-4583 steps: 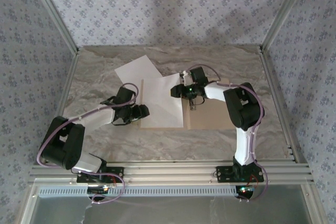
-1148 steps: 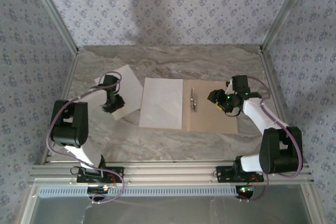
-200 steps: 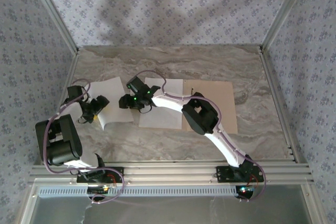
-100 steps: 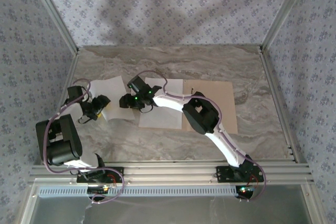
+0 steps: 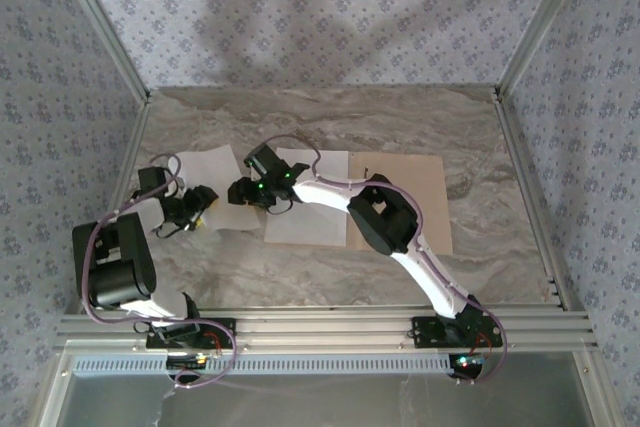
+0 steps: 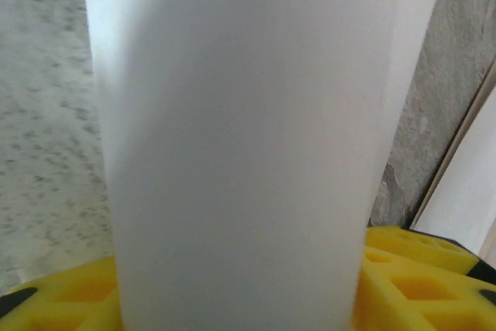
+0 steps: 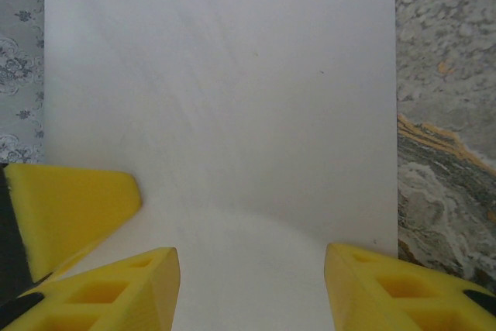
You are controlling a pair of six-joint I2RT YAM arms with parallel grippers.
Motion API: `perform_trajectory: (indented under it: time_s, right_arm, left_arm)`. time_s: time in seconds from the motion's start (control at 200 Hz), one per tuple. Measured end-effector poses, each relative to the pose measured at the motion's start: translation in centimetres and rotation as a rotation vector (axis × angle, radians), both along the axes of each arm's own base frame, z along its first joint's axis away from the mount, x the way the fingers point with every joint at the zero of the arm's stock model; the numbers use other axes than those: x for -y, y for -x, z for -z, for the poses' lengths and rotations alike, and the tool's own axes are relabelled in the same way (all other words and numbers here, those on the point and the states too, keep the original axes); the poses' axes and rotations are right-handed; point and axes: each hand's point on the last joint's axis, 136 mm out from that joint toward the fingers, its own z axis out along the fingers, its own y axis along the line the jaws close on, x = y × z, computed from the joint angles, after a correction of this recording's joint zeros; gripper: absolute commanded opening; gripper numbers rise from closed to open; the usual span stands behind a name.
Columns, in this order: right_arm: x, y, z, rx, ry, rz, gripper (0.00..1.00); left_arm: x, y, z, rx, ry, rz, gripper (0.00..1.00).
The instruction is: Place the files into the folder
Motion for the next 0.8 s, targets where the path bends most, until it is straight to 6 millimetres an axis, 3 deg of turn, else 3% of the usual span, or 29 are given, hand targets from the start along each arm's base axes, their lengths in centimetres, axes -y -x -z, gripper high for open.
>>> perform_trajectory:
  time_s: [0.235, 0.45, 0.55, 0.8]
  right_arm:
    - [0.2, 0.2, -0.3, -0.005, -0.013, -0.009, 0.54]
    - [3.0, 0.9, -1.5, -0.039, 0.018, -0.004, 0.55]
    - [4.9, 0.4, -4.5, -0.017, -0.004, 0.015, 0.56]
    - [11.7, -0.6, -14.7, 0.104, -0.141, 0.099, 0.56]
  left_arm:
    - [0.4, -0.1, -0.2, 0.0, 0.02, -0.002, 0.43]
    - [0.5, 0.0, -0.6, 0.006, 0.027, -0.001, 0.39]
    - [0.7, 0.1, -1.7, 0.029, 0.036, -0.001, 0.37]
    - [1.4, 0.5, -5.0, 0.094, 0.072, 0.006, 0.31]
